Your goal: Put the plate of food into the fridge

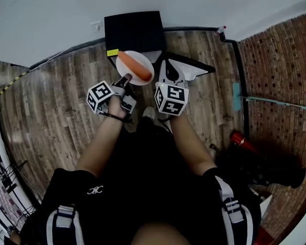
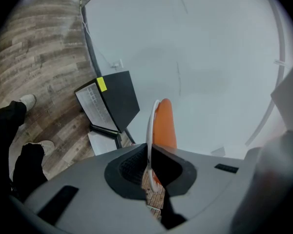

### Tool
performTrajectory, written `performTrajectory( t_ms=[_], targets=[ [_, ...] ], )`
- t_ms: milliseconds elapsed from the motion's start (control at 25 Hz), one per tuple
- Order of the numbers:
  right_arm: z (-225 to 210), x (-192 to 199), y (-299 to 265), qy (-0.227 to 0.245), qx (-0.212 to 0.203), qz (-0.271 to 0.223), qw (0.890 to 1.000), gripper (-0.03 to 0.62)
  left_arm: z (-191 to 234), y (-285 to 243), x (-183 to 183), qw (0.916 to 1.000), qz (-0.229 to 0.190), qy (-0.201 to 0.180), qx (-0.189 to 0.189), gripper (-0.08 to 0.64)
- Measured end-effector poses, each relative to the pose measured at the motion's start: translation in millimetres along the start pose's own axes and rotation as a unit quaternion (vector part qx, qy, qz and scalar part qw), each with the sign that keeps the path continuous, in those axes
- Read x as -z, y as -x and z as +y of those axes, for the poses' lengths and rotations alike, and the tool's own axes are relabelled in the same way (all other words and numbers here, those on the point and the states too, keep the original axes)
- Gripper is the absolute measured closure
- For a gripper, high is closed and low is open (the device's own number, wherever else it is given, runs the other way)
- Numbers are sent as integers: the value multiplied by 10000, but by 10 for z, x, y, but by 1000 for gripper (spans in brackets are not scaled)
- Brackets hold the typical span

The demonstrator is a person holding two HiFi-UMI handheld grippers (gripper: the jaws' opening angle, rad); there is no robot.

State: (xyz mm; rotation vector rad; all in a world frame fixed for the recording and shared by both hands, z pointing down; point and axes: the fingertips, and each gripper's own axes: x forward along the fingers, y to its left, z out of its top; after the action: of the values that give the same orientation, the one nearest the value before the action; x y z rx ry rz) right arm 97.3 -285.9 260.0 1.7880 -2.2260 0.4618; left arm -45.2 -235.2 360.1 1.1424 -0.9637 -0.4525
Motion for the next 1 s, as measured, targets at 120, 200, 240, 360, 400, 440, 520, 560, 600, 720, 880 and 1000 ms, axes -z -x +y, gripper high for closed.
performTrajectory(
  t_ms=[120, 200, 240, 360, 400, 440, 520, 560, 600, 720, 880, 1000],
  targets=[
    [-3, 76, -38, -41, 118, 102, 9999, 578, 44, -77, -87, 9999, 122, -30, -24, 543],
    [-16, 160, -69, -97, 214, 188, 9995, 578, 98, -133, -121, 9997, 233, -58, -54, 543],
    [-21, 203, -98, -108, 267, 218, 9993, 578, 124, -165, -138, 9995, 300, -84, -65, 543],
    [-24, 361, -194, -119, 468, 308, 9984, 578, 248, -245, -167, 9979, 607, -182, -110, 542],
    [-19, 425, -215, -131, 547, 336, 9979, 578, 314, -262, -167, 9968, 752, -223, -141, 541],
    [-15, 486, -230, -139, 629, 350, 9973, 578, 386, -281, -165, 9954, 906, -274, -179, 542],
    [-17, 597, -262, -179, 757, 300, 9965, 578, 540, -350, -166, 9917, 1190, -404, -257, 542],
    [-24, 660, -285, -217, 794, 245, 9963, 578, 622, -408, -171, 9899, 1301, -480, -291, 543],
    [-40, 745, -311, -254, 818, 198, 9961, 578, 708, -478, -169, 9883, 1385, -559, -317, 543],
    [-146, 1157, -407, -288, 866, 217, 9956, 578, 1032, -693, -86, 9849, 1535, -722, -338, 543],
    [-299, 1774, -700, -274, 861, 264, 9956, 578, 1610, -1022, -39, 9843, 1599, -676, -308, 543],
    [-444, 2192, -979, -229, 809, 214, 9962, 578, 2093, -1340, -47, 9849, 1576, -670, -264, 543]
  ],
)
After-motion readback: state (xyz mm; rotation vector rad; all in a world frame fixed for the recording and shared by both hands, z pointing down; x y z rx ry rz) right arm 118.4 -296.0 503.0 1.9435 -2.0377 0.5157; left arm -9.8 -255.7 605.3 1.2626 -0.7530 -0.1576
